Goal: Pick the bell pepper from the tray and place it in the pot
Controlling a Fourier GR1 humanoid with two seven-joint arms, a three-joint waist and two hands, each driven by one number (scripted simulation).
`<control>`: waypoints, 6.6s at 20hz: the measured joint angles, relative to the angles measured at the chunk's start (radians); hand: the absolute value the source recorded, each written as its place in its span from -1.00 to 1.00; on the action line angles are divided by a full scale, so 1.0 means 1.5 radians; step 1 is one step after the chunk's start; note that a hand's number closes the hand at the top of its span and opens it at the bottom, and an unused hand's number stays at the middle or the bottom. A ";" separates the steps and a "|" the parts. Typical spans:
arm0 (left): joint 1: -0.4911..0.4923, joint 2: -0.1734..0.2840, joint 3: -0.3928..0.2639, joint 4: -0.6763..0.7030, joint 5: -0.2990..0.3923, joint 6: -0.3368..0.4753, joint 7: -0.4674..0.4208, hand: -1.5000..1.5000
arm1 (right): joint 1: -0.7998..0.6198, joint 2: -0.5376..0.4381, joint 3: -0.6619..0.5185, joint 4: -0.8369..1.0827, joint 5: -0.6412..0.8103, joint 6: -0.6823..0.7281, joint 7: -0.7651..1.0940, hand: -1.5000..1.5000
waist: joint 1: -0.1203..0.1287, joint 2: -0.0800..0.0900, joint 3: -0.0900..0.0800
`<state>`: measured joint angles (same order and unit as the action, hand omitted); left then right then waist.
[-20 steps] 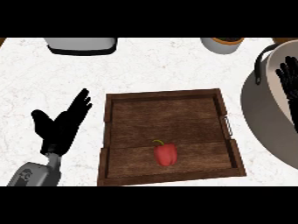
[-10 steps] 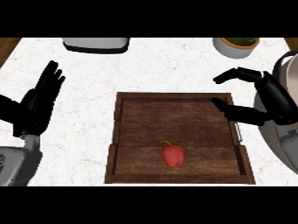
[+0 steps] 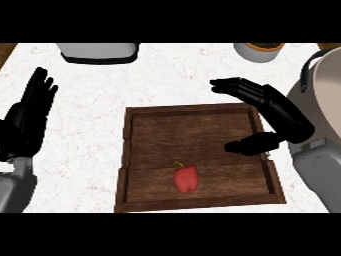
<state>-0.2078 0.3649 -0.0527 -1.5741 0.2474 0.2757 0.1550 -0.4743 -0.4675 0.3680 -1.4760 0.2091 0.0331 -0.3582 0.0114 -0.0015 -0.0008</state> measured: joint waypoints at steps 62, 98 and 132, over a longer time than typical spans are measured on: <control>-0.014 -0.080 0.092 -0.030 -0.090 -0.070 0.055 0.00 | 0.002 0.209 0.226 0.043 0.549 0.358 0.332 1.00 | -0.006 -0.006 -0.003; 0.037 -0.075 0.122 -0.065 -0.085 -0.084 0.054 0.00 | 0.787 -0.128 -0.228 -0.577 0.106 -0.146 0.017 1.00 | -0.039 -0.003 0.001; -0.012 -0.098 0.099 -0.050 -0.103 -0.103 0.064 0.00 | 0.189 -0.198 -0.379 0.254 0.106 -0.129 -0.100 -1.00 | 0.011 0.000 -0.016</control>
<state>-0.2254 0.2181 0.0959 -1.6489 0.0927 0.1207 0.2505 -0.1904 -0.7638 -0.2007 -1.0954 0.3684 -0.1604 -0.5082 0.0283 -0.0009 -0.0242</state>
